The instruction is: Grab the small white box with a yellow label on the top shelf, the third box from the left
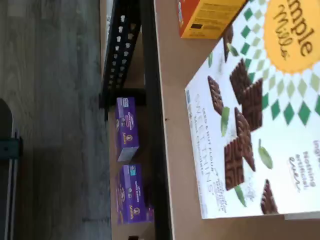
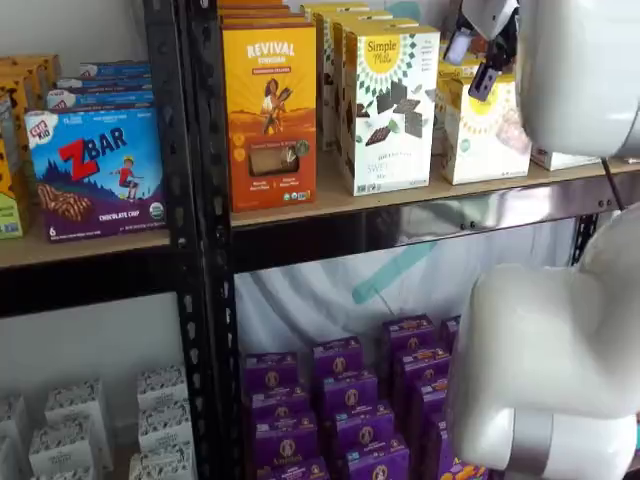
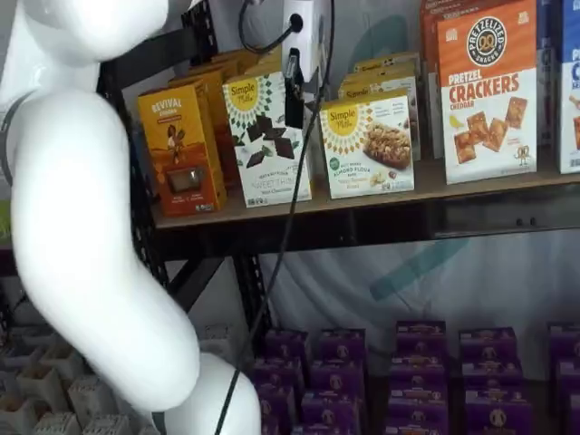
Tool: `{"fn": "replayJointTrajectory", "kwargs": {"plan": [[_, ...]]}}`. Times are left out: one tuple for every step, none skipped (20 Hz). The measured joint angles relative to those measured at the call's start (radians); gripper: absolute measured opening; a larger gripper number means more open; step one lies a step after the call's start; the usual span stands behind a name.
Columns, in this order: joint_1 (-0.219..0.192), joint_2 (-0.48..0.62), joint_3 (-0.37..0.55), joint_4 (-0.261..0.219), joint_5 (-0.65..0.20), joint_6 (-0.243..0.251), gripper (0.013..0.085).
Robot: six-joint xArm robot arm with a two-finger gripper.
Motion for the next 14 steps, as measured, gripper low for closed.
{"fn": "replayJointTrajectory", "kwargs": {"plan": [[-0.003,0.009,-0.006,0.005,-0.003,-0.003,0.0850],[-0.004,0.017,-0.011,0.007,-0.008,-0.005,0.0850],[-0.005,0.022,-0.013,0.007,-0.014,-0.006,0.0850],[-0.004,0.027,-0.016,0.007,-0.020,-0.007,0.0850],[-0.004,0.035,-0.022,0.007,-0.022,-0.008,0.0850],[-0.004,0.046,-0.032,0.007,-0.018,-0.008,0.0850],[-0.005,0.058,-0.044,0.007,-0.010,-0.008,0.0850],[-0.005,0.069,-0.055,0.008,-0.004,-0.008,0.0850],[-0.006,0.078,-0.062,0.009,-0.002,-0.008,0.0850],[-0.006,0.086,-0.069,0.009,-0.002,-0.008,0.0850],[-0.005,0.094,-0.076,0.007,-0.003,-0.008,0.0850],[-0.003,0.101,-0.082,0.003,-0.004,-0.008,0.0850],[-0.001,0.109,-0.089,-0.003,-0.005,-0.009,0.0850],[0.002,0.116,-0.095,-0.011,-0.008,-0.009,0.0850]]}}
